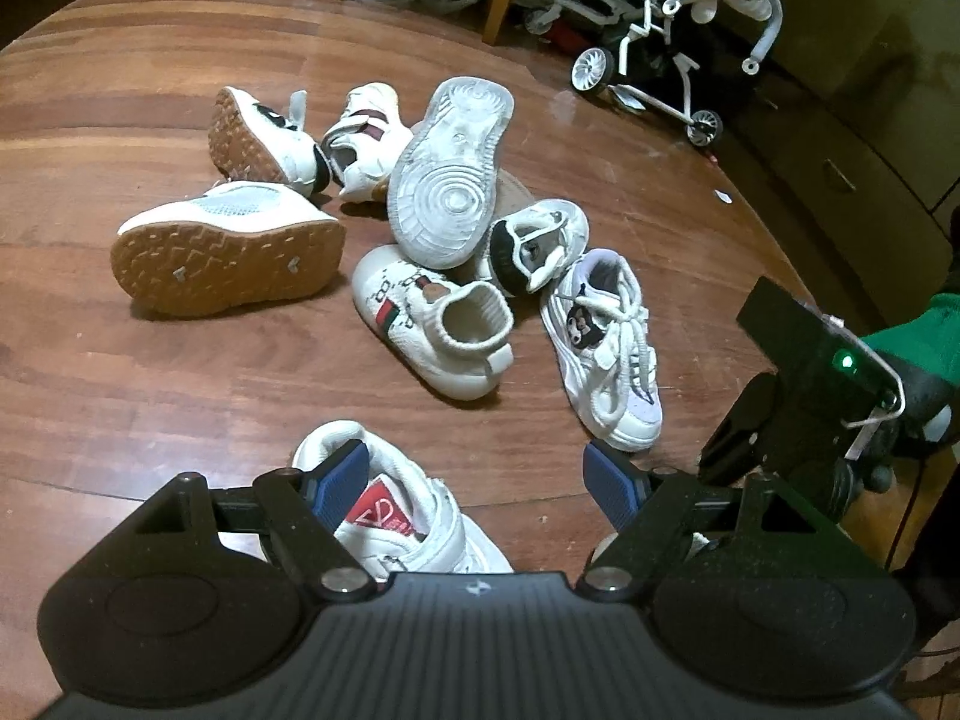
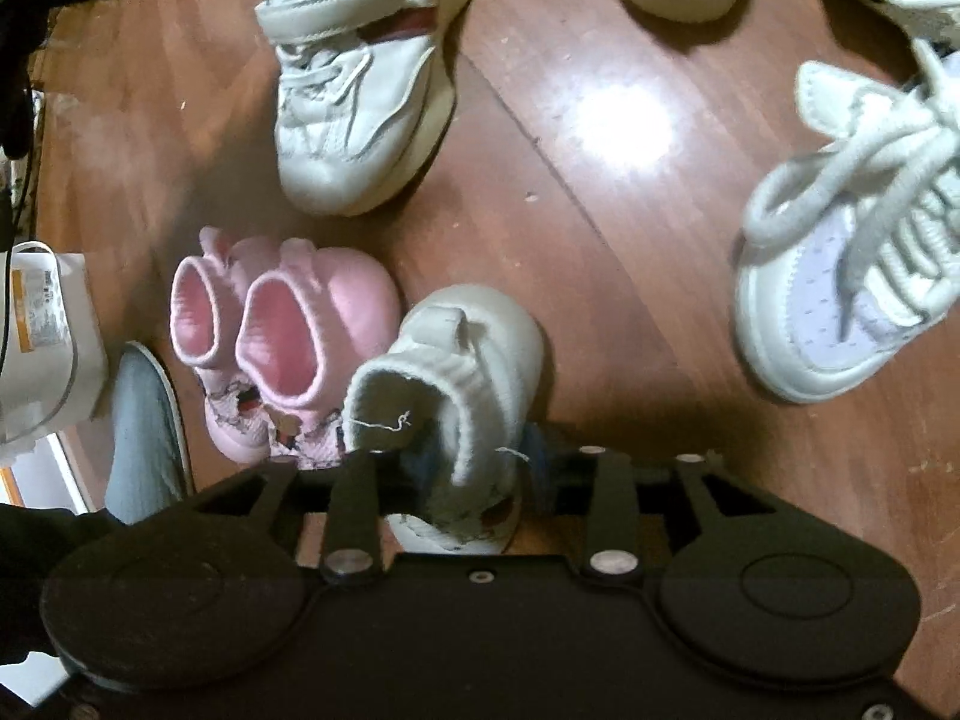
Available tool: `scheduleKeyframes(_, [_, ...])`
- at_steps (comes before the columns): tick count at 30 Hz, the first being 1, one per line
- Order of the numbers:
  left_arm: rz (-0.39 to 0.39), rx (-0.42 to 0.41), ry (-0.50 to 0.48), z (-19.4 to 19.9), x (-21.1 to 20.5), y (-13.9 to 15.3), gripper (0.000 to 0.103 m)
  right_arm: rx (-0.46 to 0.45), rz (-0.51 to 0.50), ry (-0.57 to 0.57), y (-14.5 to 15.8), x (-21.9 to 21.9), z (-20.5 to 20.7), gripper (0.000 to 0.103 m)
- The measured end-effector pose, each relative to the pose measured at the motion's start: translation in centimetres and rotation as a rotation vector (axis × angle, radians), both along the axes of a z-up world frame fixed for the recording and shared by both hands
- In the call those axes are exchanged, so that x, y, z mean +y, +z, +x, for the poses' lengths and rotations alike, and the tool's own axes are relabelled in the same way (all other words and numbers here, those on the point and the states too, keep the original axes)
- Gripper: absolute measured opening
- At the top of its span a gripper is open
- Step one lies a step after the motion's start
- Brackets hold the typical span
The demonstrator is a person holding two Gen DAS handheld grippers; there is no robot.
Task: Organize scattered shoes
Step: 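Reach the right tool back into the pile and grasp the matching knit shoe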
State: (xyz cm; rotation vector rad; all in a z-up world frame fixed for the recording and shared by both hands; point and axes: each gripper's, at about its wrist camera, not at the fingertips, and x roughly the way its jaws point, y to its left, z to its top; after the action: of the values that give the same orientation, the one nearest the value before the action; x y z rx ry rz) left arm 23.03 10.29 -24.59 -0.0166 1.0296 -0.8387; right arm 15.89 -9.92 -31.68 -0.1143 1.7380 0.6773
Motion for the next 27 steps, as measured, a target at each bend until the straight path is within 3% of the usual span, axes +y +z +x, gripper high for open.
scheduleKeyframes(8, [-0.012, -0.022, 0.004, 0.0, -0.1, 0.8, 0.078, 0.010, 0.065, -0.012, 1.9, -1.7, 1.9, 0.051])
scheduleKeyframes(14, [0.000, -0.013, 0.026, -0.1, 0.7, 0.4, 0.078, -0.169, 0.149, -0.058, 6.9, -2.9, 7.8, 0.051])
scheduleKeyframes(16, [0.000, -0.011, 0.024, -0.1, 0.8, 0.2, 0.078, -0.290, 0.131, -0.114, 7.6, -3.4, 9.8, 0.051])
scheduleKeyframes(18, [-0.001, -0.009, 0.023, 0.0, 0.7, 0.1, 0.078, -0.361, 0.096, -0.152, 7.2, -3.3, 11.2, 0.051])
scheduleKeyframes(27, [0.001, 0.013, 0.025, 0.2, 1.1, -1.0, 0.078, -0.439, 0.001, -0.211, 2.7, -3.1, 14.5, 0.050])
